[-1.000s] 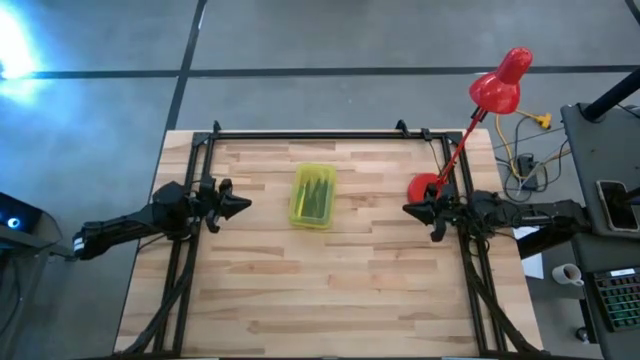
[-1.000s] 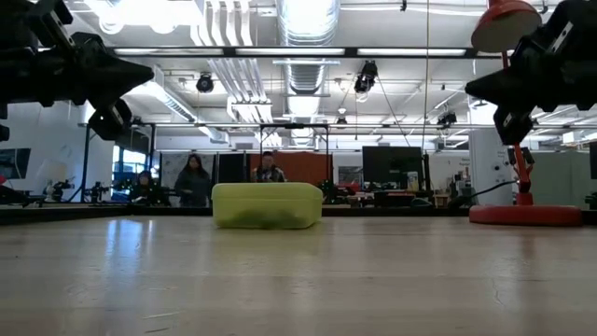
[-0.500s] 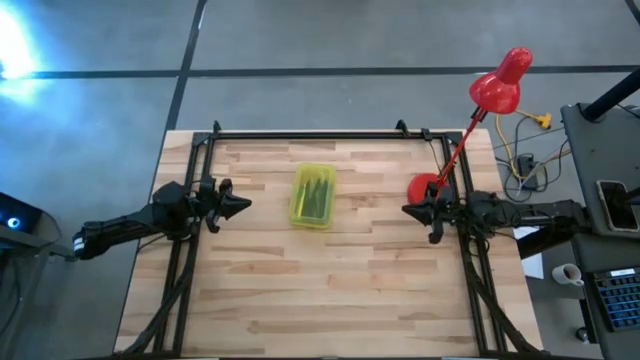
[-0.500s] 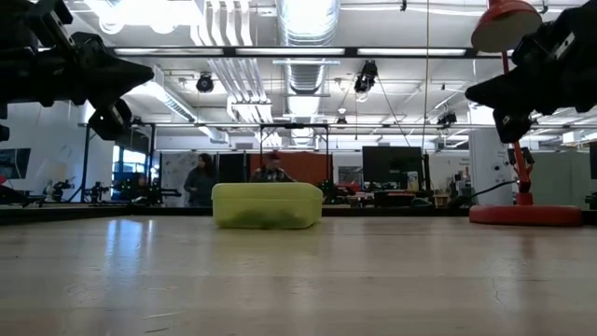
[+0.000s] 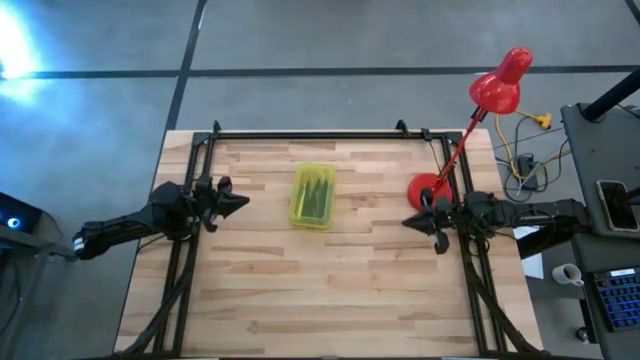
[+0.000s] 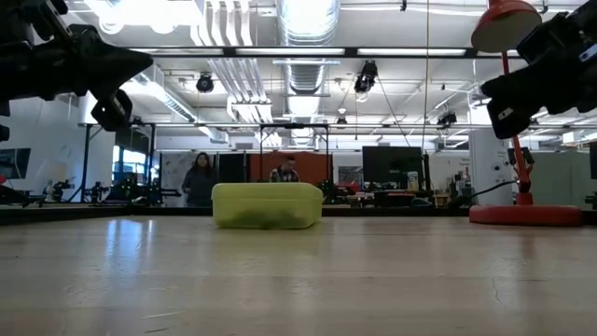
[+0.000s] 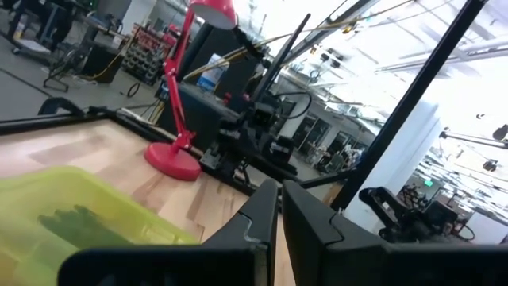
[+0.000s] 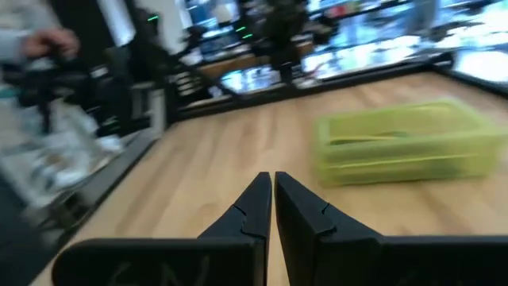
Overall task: Pick & place school supplies into a supply box
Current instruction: Return to Home Position
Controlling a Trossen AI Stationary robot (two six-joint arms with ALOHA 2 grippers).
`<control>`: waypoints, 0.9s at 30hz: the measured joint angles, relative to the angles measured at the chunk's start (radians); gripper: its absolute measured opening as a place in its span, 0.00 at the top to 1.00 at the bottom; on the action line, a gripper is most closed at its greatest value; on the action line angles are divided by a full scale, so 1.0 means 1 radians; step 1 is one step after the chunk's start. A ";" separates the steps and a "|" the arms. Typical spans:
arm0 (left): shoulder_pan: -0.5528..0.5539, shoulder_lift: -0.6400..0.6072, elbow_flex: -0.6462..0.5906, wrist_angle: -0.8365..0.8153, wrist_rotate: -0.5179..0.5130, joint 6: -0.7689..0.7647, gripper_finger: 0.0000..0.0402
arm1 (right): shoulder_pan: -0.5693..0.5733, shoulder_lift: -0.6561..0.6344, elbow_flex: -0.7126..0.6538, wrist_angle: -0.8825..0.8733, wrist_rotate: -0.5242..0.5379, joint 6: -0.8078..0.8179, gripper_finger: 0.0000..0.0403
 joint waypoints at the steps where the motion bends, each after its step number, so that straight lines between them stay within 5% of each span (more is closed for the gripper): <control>1: 0.000 0.000 0.000 0.005 0.000 0.000 0.99 | 0.000 0.000 0.000 -0.001 -0.033 0.000 0.97; 13: 0.000 0.000 0.000 0.012 0.000 0.000 0.99 | 0.000 0.002 0.000 -0.004 -0.063 -0.182 0.97; 27: 0.000 0.093 0.002 0.007 0.000 0.000 0.99 | 0.000 0.002 0.000 -0.004 -0.064 -0.207 0.97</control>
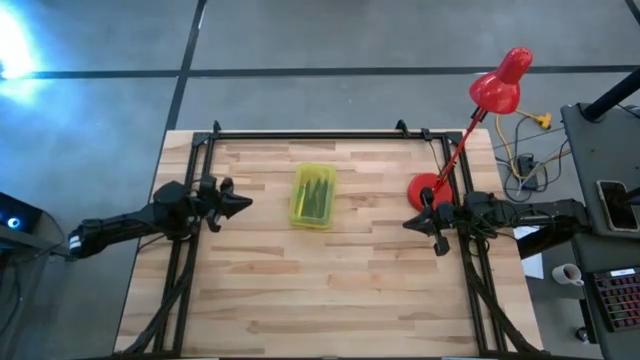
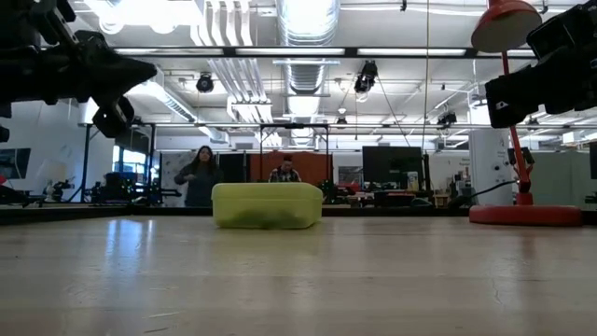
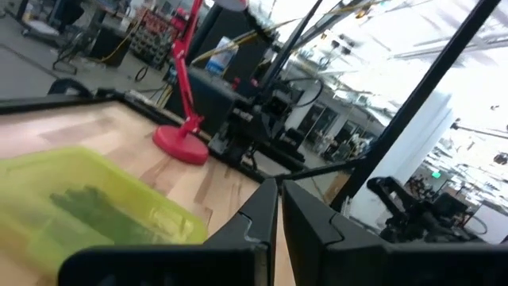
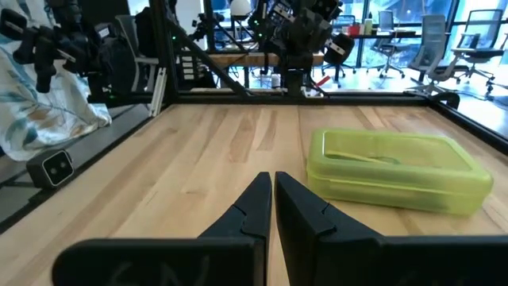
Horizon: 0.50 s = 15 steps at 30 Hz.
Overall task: Pick & place school supplies into a supply box
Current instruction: Return to Home Position
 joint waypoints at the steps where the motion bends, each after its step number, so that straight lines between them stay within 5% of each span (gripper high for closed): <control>1: 0.000 0.010 0.000 -0.003 0.000 0.000 0.99 | 0.000 0.000 0.000 0.000 0.000 0.000 0.97; 15: 0.000 0.156 0.000 -0.016 0.000 0.000 0.99 | 0.000 0.000 0.000 0.000 -0.002 0.000 0.97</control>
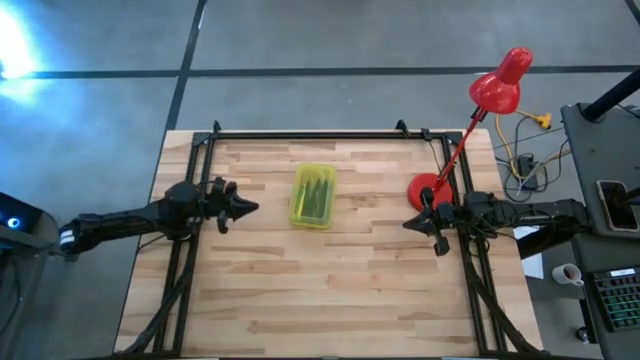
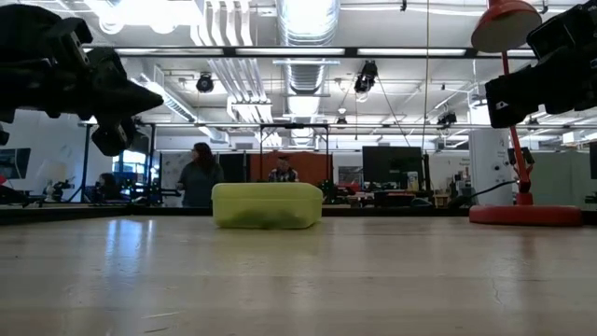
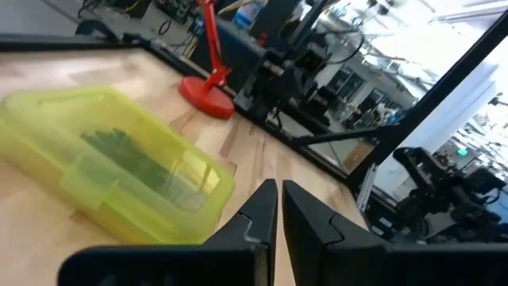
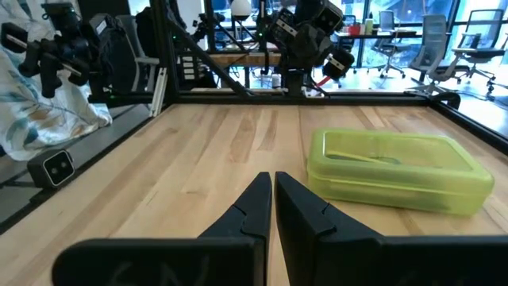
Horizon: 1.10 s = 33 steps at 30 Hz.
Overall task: Pick & place school supplies into a supply box
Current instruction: Return to Home Position
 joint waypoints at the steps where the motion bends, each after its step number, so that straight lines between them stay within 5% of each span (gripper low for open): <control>1: 0.000 0.011 0.000 -0.002 0.000 0.000 0.99 | 0.000 0.000 0.000 0.000 0.000 0.000 0.97; 33: 0.001 0.289 0.000 -0.003 0.000 0.000 0.99 | 0.000 0.000 0.000 0.000 0.000 0.000 0.97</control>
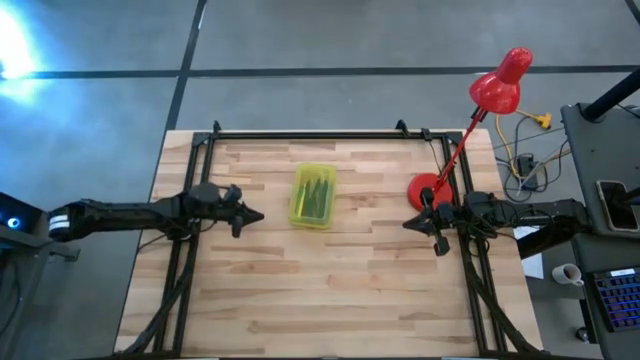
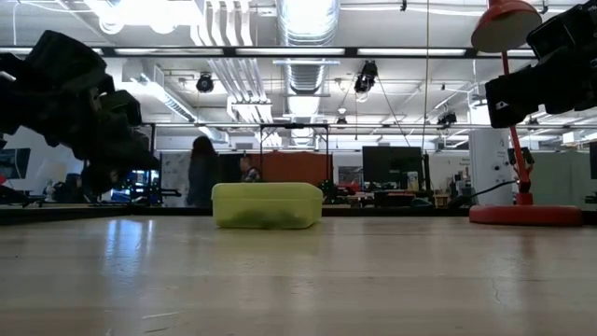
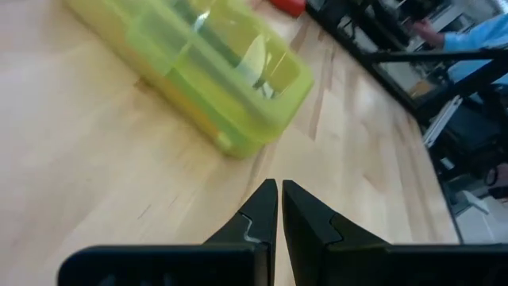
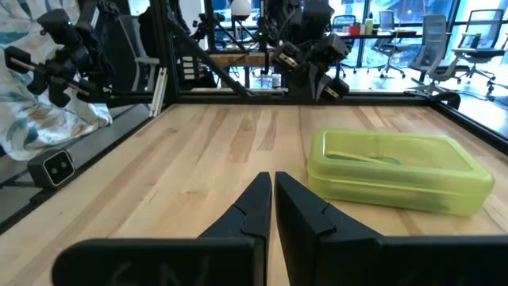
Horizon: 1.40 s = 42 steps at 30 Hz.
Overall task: Pick & place school supplies into a supply box
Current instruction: Return to Home Position
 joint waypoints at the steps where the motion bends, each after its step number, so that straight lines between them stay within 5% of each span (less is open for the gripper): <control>1: 0.000 0.004 0.000 -0.002 0.000 0.000 0.99 | 0.000 0.000 0.000 0.000 0.000 0.000 0.97; 42: -0.001 0.027 0.000 -0.002 0.000 0.000 0.99 | 0.000 0.000 0.000 0.002 0.000 0.000 0.97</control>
